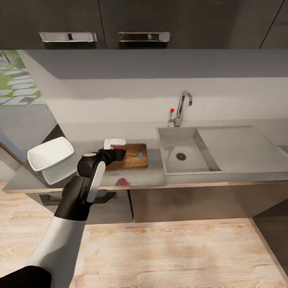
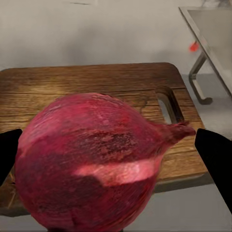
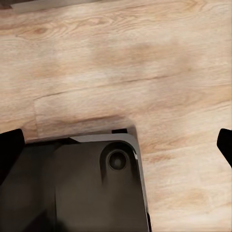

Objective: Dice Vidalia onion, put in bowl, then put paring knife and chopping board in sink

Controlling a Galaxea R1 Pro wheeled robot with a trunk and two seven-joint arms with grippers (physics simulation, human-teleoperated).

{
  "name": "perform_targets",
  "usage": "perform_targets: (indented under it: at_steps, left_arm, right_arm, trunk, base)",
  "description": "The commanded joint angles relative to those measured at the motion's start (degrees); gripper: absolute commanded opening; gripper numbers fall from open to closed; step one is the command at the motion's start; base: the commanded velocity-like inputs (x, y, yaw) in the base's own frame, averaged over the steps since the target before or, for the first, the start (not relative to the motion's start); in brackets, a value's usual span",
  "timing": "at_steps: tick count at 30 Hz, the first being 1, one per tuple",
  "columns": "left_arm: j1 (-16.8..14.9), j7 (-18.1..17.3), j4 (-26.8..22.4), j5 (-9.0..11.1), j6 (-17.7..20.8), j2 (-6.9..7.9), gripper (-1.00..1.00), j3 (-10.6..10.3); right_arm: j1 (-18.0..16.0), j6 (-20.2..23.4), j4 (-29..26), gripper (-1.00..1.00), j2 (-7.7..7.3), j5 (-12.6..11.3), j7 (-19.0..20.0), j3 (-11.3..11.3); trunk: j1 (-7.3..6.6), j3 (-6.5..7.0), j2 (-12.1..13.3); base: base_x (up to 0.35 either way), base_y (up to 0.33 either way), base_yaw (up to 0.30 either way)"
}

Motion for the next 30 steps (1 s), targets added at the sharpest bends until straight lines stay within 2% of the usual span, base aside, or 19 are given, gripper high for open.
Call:
perform_targets:
  at_steps: [1,13,24,30]
  left_arm:
    - [-0.04,0.56,0.12,0.58,0.22,0.0,-1.0,-0.05]
    - [-0.03,0.56,0.51,0.58,0.22,-0.04,-1.0,-0.13]
    - [-0.04,0.56,0.37,0.58,0.22,-0.14,-1.0,-0.23]
    - [-0.03,0.56,0.26,0.58,0.22,-0.11,-1.0,-1.85]
  right_arm:
    - [0.0,-0.1,-0.09,1.0,0.09,0.59,0.35,-0.33]
    - [0.0,-0.08,-0.09,1.0,0.09,0.59,0.37,-0.33]
    - [0.0,-0.08,-0.09,1.0,0.09,0.59,0.36,-0.33]
    - [0.0,-0.08,-0.09,1.0,0.09,0.55,0.35,-0.33]
  trunk:
    - [0.03,-0.17,-0.11]
    - [0.03,-1.25,-0.11]
    - [0.03,-1.57,-0.11]
    - [0.03,-1.57,-0.11]
  base:
    - [-0.007,0.013,0.0]
    - [-0.001,0.002,0.0]
    - [0.177,0.0,0.0]
    - [0.031,0.0,0.0]
